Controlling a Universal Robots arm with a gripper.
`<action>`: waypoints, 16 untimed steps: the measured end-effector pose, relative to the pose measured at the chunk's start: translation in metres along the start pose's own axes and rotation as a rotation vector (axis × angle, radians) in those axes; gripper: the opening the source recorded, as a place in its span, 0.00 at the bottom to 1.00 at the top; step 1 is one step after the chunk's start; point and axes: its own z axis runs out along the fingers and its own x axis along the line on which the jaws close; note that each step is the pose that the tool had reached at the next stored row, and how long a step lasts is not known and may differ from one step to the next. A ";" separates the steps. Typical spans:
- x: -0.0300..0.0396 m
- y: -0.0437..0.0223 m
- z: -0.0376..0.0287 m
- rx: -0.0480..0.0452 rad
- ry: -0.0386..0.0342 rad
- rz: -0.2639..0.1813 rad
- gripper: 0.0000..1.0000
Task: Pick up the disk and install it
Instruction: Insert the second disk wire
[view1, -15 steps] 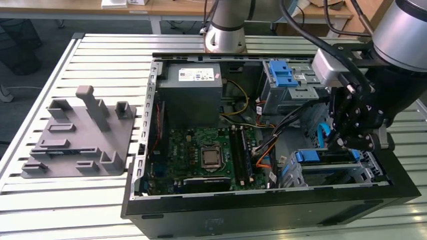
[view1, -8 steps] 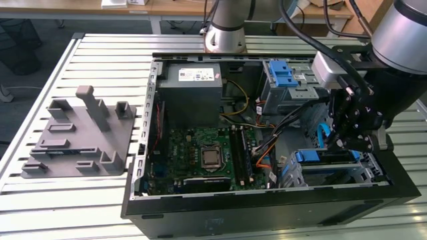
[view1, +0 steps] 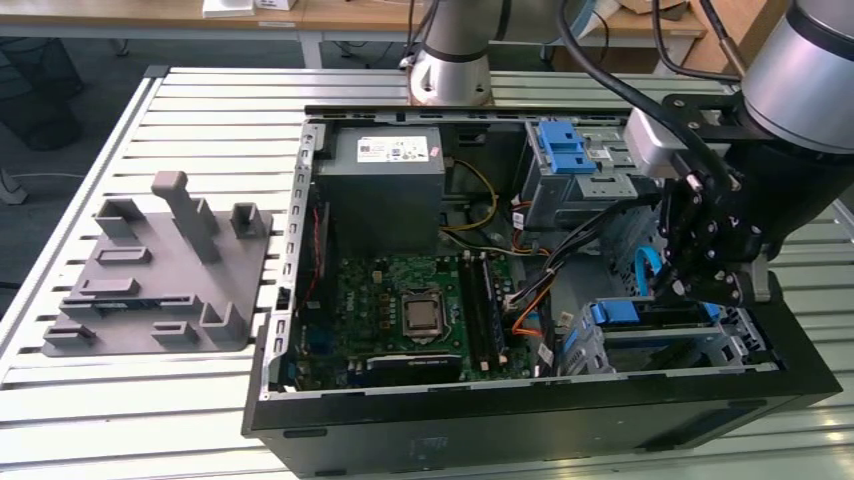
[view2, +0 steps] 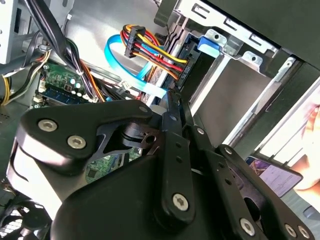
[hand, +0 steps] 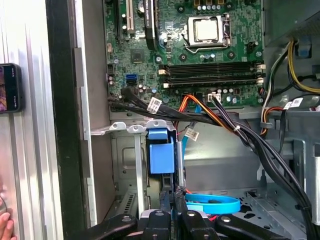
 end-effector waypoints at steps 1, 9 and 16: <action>-0.0001 -0.0001 0.0003 0.0000 0.0003 0.008 0.17; -0.0002 -0.0002 0.0018 -0.0001 0.0003 0.015 0.17; -0.0002 -0.0001 0.0047 -0.0015 0.0005 0.015 0.17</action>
